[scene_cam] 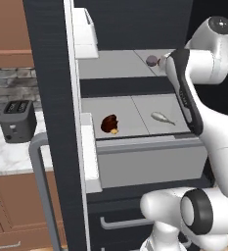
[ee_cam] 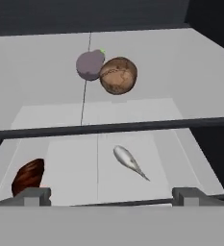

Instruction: Gather the eggplant and potato from the fridge and place them on a tray on the dining counter. Then gather the fish and steak from the fridge and place them on the other tray.

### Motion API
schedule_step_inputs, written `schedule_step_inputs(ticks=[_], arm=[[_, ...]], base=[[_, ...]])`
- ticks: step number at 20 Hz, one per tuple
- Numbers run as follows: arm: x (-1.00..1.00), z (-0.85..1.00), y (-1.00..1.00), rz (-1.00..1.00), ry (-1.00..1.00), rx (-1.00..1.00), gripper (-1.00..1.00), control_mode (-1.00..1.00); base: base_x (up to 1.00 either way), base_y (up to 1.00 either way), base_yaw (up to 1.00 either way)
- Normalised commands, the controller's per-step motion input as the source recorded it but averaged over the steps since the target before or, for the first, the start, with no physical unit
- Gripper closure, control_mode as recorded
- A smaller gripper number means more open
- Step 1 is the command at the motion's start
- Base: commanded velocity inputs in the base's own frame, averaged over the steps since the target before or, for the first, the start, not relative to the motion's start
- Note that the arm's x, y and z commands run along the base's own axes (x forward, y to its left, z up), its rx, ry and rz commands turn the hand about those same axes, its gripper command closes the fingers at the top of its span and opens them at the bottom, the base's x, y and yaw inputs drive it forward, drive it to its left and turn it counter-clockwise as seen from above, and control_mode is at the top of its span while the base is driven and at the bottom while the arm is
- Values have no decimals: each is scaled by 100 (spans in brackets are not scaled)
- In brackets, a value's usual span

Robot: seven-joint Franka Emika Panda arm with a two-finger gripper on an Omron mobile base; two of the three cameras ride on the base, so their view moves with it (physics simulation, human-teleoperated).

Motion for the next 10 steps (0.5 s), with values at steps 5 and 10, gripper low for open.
schedule_step_inputs(ticks=[5,10], arm=[[67,-2,-34,0,0,0,-100,-100],[72,-2,-19,0,2,0,-100,-100]], base=[[0,0,0],[0,0,0]])
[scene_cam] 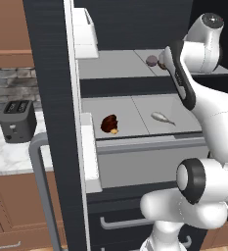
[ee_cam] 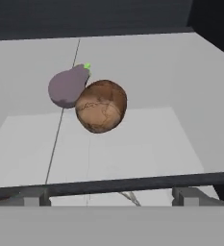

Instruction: Gather the eggplant and potato from the fridge and place them on a tray on the dining counter. Then gather the fish and steak from the fridge and place them on the other tray.

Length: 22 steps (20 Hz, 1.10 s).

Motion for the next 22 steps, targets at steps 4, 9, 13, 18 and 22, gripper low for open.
schedule_step_inputs(ticks=[4,9,13,18,22], arm=[[72,0,-10,0,4,0,-100,-100],[61,-4,0,0,5,0,-100,-100],[56,-11,0,0,2,0,-100,-100],[29,-19,-1,0,3,0,-100,-100],[0,-28,-6,0,9,0,-100,-100]], base=[[0,0,0],[0,0,0],[0,0,0],[0,0,0],[0,0,0]])
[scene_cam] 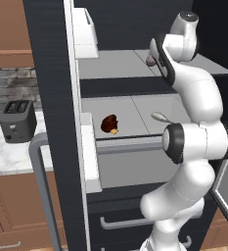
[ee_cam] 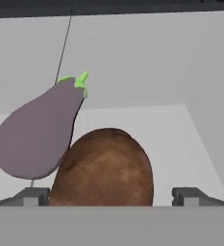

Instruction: Gather the eggplant and potato from the fridge and place them on a tray on the dining counter. Then gather the fish and steak from the fridge and place them on the other tray.

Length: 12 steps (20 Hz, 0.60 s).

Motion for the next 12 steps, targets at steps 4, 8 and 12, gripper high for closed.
schedule_step_inputs(ticks=[4,8,12], arm=[[6,-31,-1,0,6,0,-100,-100],[12,-34,0,0,5,0,-100,-100],[21,-23,0,0,0,0,100,-100]], base=[[0,0,0],[0,0,0],[0,0,0]])
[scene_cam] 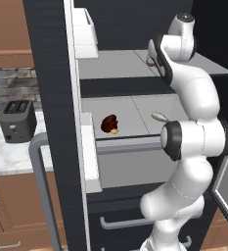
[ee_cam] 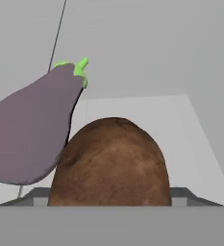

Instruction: Gather the eggplant and potato from the fridge and place them on a tray on the dining counter. Then gather the fish and steak from the fridge and place them on the other tray.

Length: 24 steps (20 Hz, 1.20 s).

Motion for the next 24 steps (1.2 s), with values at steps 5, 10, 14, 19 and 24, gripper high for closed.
schedule_step_inputs(ticks=[5,10,14,19,24], arm=[[17,-9,0,0,-1,0,100,-100],[-69,-4,0,0,-1,0,100,-100],[-100,9,0,6,-9,-1,100,-100],[-100,-9,19,12,0,-5,100,-100],[-100,-34,17,9,0,-5,100,-100]], base=[[0,0,0],[0,0,0],[0,0,0],[0,0,0],[0,0,0]])
